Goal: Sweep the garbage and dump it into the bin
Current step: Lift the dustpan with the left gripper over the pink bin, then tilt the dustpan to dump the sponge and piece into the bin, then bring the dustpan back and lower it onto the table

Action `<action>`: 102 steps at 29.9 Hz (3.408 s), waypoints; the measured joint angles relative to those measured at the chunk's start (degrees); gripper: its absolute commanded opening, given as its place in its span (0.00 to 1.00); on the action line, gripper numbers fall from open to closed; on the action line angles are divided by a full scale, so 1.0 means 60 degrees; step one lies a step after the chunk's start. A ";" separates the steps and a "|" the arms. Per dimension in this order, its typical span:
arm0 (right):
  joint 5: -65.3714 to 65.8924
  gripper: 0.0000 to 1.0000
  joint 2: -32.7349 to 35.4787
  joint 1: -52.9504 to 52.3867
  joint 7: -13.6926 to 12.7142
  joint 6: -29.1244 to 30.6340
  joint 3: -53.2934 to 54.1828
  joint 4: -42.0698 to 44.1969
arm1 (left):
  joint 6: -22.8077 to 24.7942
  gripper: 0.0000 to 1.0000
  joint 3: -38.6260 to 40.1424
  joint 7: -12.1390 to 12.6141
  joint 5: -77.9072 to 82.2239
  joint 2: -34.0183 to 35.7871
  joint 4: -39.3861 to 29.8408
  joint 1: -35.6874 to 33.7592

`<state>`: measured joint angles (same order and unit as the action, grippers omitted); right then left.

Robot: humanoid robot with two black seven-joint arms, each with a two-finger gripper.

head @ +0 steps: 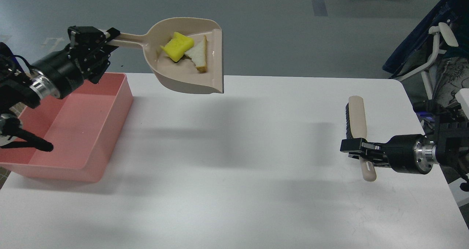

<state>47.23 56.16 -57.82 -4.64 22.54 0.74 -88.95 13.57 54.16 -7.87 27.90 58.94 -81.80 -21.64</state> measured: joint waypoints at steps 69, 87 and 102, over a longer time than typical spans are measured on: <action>0.0054 0.00 -0.0145 0.0347 0.0011 -0.0081 0.0066 -0.0014 | 0.2403 0.00 -0.0064 -0.3356 0.4911 0.4945 0.3913 0.1339; 0.0188 0.00 -0.0365 0.0334 -0.0005 -0.0081 0.0021 0.0017 | 0.2380 0.00 0.0119 -0.3009 0.1080 0.3562 0.3454 -0.0298; 0.0440 0.00 -0.0272 0.0473 -0.0004 -0.0080 -0.0043 0.0018 | -0.0104 0.00 -0.0129 -0.0641 0.2736 -0.1321 0.0660 -0.0725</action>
<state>49.87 54.53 -54.98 -4.67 22.06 0.48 -88.85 12.95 53.38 -11.72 44.32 51.01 -77.84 -25.99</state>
